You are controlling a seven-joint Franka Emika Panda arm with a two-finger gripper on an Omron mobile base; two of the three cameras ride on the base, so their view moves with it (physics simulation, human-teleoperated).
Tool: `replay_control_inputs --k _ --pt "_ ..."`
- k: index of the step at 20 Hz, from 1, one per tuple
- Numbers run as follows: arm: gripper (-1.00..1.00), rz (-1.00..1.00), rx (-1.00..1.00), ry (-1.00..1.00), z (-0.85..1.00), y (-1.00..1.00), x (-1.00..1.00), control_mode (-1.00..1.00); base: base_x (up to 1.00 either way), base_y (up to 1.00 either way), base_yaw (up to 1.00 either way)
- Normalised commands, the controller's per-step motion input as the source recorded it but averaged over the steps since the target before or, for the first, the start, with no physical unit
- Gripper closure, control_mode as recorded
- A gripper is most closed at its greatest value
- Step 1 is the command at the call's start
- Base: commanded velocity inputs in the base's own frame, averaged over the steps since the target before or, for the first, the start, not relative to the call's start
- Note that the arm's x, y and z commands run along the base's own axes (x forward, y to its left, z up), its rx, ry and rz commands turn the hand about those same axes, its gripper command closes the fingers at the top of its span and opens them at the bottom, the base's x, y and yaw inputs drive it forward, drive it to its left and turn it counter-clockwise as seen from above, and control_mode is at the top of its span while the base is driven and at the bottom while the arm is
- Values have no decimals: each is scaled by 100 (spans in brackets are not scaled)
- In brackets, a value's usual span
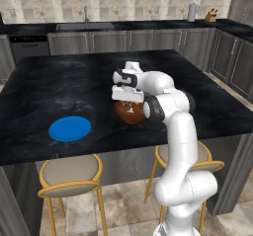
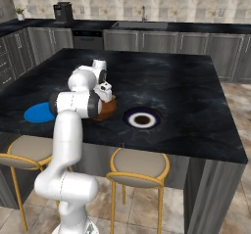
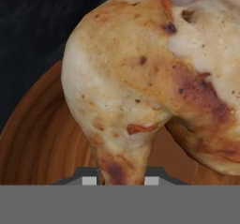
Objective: Pick the chicken drumstick and garlic from their plates and place them in the bowl. Then put the bowl in the fridge.
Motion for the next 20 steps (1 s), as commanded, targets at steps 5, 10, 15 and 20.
replay_control_inputs --k 5,10,15,20 --pt "100 0 0 -11 0 4 -28 -100 0 0 0" --pt "100 0 0 -17 0 7 -31 -100 0 0 0" --pt "100 0 0 -23 0 3 -35 -100 0 0 0" --pt "100 0 0 -23 0 0 -31 -100 0 0 0"
